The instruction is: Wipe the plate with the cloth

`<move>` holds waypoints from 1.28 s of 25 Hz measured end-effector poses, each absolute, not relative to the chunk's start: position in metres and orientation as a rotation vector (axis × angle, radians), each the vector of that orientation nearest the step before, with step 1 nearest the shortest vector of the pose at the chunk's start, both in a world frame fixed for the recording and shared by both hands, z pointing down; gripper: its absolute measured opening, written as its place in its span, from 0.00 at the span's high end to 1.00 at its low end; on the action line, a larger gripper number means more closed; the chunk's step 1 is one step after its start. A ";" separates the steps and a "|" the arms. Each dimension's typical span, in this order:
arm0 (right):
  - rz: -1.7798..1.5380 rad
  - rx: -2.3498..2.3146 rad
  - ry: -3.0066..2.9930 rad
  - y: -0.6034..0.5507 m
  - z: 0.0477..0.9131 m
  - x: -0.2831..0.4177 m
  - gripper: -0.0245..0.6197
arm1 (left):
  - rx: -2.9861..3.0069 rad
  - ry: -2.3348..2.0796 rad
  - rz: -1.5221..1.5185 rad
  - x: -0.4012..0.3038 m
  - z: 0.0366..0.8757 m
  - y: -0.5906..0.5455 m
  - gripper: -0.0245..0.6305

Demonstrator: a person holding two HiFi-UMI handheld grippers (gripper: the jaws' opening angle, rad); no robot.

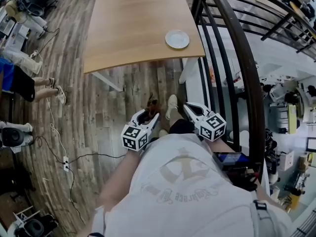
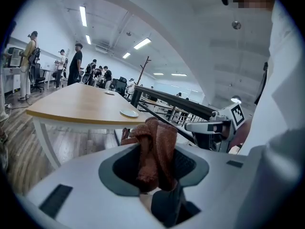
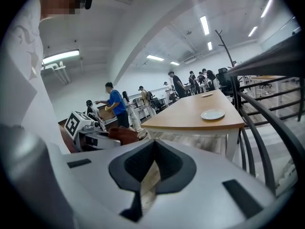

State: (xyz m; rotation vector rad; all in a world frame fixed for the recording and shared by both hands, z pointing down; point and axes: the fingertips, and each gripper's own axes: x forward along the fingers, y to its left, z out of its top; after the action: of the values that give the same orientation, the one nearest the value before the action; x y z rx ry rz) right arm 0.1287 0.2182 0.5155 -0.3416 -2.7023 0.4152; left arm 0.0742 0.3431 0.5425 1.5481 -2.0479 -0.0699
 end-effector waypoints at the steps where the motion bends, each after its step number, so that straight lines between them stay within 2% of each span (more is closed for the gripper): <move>1: 0.416 -0.341 -2.699 0.218 0.516 0.128 0.94 | 1.545 -2.048 -0.070 0.074 0.543 0.343 0.70; 18: 0.437 -0.372 -2.671 0.201 0.524 0.080 0.94 | 1.480 -2.061 -0.086 0.030 0.551 0.335 0.70; 32: 0.463 -0.331 -2.639 0.158 0.534 0.014 0.94 | 1.500 -2.022 -0.059 -0.039 0.553 0.291 0.70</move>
State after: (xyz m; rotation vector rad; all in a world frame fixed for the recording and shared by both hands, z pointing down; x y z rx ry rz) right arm 0.0141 0.1583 0.5342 -0.3307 -2.6388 0.4629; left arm -0.0385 0.2909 0.5534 1.4997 -2.0218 -0.0586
